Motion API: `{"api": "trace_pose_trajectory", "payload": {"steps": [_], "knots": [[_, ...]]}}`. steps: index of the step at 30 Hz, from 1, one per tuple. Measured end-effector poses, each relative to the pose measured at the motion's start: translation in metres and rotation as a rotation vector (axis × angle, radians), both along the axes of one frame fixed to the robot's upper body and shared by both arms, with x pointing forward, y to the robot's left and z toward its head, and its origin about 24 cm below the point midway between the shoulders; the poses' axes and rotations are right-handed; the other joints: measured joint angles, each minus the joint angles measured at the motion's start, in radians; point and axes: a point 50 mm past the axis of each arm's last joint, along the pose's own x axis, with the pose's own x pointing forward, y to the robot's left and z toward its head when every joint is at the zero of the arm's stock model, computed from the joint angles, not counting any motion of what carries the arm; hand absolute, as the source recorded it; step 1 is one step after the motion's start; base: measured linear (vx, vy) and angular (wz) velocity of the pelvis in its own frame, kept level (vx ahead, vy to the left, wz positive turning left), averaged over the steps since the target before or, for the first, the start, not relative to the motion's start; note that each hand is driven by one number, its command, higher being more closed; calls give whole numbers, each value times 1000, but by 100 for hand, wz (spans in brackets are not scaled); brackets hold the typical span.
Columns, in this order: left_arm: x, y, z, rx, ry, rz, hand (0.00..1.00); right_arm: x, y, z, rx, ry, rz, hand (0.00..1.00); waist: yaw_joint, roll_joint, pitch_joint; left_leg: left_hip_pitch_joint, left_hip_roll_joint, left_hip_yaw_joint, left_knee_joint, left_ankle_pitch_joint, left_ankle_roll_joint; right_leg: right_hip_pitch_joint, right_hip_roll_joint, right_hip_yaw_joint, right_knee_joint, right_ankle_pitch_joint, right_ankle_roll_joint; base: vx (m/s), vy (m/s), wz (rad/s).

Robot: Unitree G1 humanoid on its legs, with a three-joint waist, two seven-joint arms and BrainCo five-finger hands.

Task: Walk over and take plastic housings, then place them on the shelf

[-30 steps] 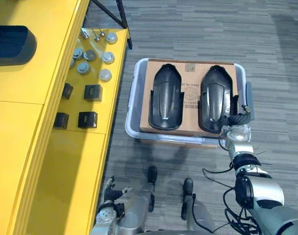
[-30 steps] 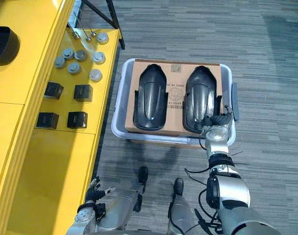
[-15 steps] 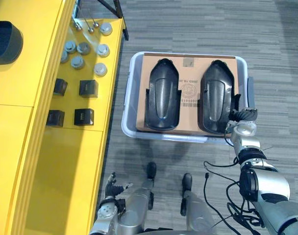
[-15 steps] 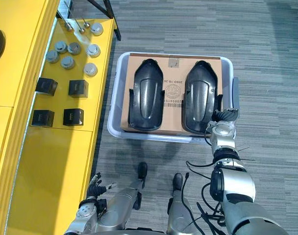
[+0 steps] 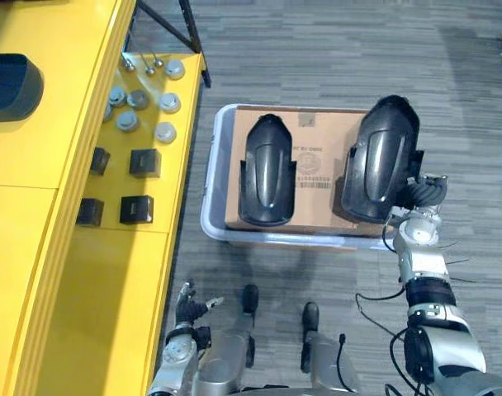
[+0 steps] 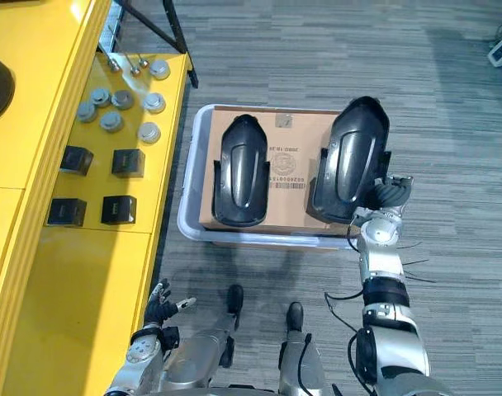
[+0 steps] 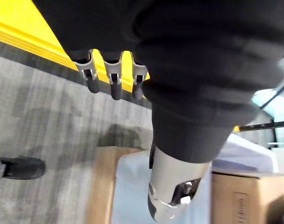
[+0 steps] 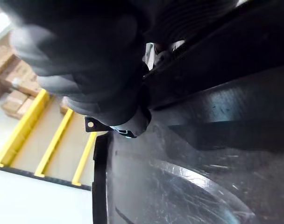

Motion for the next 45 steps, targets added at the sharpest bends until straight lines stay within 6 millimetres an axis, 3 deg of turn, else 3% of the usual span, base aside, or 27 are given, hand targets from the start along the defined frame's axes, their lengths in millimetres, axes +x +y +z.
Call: {"api": "trace_pose_trajectory", "payload": {"steps": [4,6,11,14,19,25,28,33,34,37,38,45], "knots": [[15,-3,45,10,-209,-11,0,-9,10,18,-98,-82,13,100,0,0,-54,0,3,-13,0,-1,-2,9,3,-12,-4,0,0,-13,-34,9],[20,-4,68,3,-314,6,0,-13,17,28,-127,-131,14,100,-15,0,-60,9,0,-29,0,2,0,26,2,-30,-5,-3,-1,-1,-32,23],[33,-16,124,-39,-577,18,0,-19,56,54,-215,-260,101,100,-17,-1,-97,28,-1,-35,0,3,-1,48,1,-40,-6,-9,-2,-2,-21,5],[43,-33,138,-75,-636,-41,0,-22,79,65,-244,-320,162,100,-17,-1,-118,37,-1,-36,0,3,-1,57,0,-43,-4,-12,0,-4,-15,3],[52,-59,153,-141,-691,-143,0,-28,112,79,-252,-402,264,100,-21,-2,-130,47,-1,-26,-1,3,-1,57,0,-37,-2,-12,0,-21,-7,-5],[58,-86,164,-216,-715,-226,0,-35,159,76,-232,-421,470,100,-24,-6,-166,56,2,-10,-2,3,-1,57,1,-23,0,-12,0,-15,-15,-7],[61,-91,162,-247,-688,-219,0,-42,179,75,-227,-440,565,100,-27,-9,-182,58,3,-5,-3,3,-1,57,2,-20,0,-12,0,-18,-16,-5],[65,-93,148,-255,-595,-219,0,-49,194,70,-218,-442,645,100,-31,-18,-198,62,4,4,-8,2,-3,56,2,-3,-4,-11,-2,-21,-10,-6],[65,-93,146,-261,-585,-215,100,-50,194,67,-216,-430,648,100,-31,-22,-201,62,4,4,-8,0,-6,56,2,-3,-5,-10,-4,-19,-8,-3],[65,-93,144,-270,-567,-213,100,-52,193,63,-212,-417,656,100,-35,-27,-207,61,4,7,-8,0,-6,55,2,1,-6,-9,-8,-11,-5,-2],[64,-93,142,-264,-556,-223,100,-53,192,60,-217,-409,658,0,-37,-28,-214,61,4,7,-8,0,-6,55,2,1,-7,-10,-9,0,0,0],[66,-87,133,-231,-509,-201,100,-58,193,49,-195,-375,731,0,-46,-28,-259,60,5,8,-7,0,-5,54,3,2,-7,-9,-10,0,0,0]]}}
